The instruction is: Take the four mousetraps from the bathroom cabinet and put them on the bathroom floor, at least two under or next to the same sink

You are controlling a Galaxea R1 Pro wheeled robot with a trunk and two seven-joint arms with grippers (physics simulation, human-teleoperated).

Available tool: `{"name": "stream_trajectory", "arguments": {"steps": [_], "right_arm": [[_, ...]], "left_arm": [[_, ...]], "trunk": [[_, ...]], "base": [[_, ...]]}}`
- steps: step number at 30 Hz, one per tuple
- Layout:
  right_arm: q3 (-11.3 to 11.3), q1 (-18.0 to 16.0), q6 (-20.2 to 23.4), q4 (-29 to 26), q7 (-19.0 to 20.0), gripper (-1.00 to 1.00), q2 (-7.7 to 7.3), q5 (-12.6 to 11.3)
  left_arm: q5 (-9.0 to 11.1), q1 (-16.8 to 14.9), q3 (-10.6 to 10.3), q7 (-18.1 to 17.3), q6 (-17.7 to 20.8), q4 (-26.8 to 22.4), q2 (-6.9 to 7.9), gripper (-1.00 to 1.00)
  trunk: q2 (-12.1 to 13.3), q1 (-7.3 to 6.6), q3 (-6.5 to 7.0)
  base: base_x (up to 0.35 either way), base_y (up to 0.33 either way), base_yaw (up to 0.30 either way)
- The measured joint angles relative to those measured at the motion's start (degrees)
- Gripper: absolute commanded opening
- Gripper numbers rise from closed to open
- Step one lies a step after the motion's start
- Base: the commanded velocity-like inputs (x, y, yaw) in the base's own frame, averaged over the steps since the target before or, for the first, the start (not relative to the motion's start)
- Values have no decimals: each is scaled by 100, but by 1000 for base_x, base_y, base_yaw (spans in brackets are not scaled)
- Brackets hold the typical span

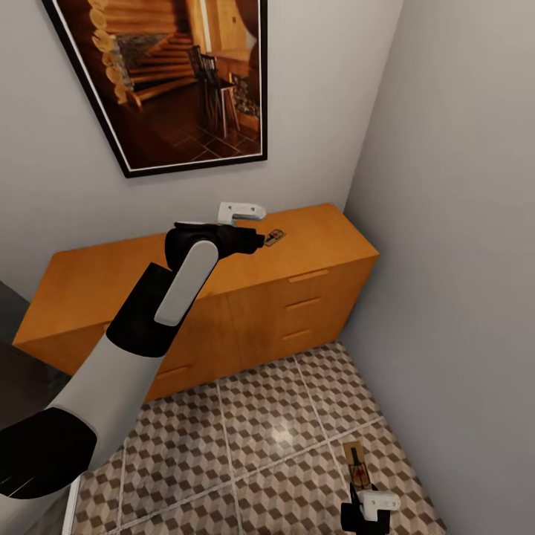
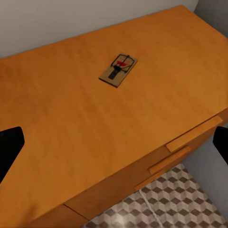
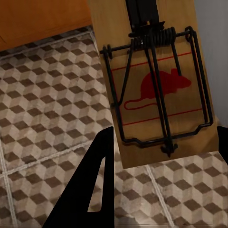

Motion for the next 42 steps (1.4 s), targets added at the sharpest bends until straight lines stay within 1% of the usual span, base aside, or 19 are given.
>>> {"name": "stream_trajectory", "arguments": {"steps": [11,26,29,31,34,40,42], "right_arm": [[0,0,19,0,0,-100,3,0],[1,-4,20,0,0,-100,9,0],[0,-3,20,0,0,-100,9,0],[0,0,20,0,0,-100,9,0],[2,-1,20,0,0,-100,12,1],[0,1,20,0,0,-100,13,0],[0,0,20,0,0,-100,13,0]], "left_arm": [[1,3,1,0,0,2,9,100],[-8,3,-6,0,0,116,10,100],[-5,3,-109,0,-1,171,10,100],[-2,3,-281,0,-6,242,10,100],[-5,3,-431,0,-6,331,10,100],[-7,5,-496,-9,-1,387,11,100],[-9,17,-502,-48,0,392,38,100]], "trunk": [[-1,-1,-64],[-1,-2,-72],[-1,-2,-72],[0,-1,-72],[0,-1,-72],[0,0,-72],[0,0,-72]], "base": [[22,0,0],[184,0,0],[131,0,0],[91,0,0],[38,0,0],[10,0,0],[2,0,0]]}}
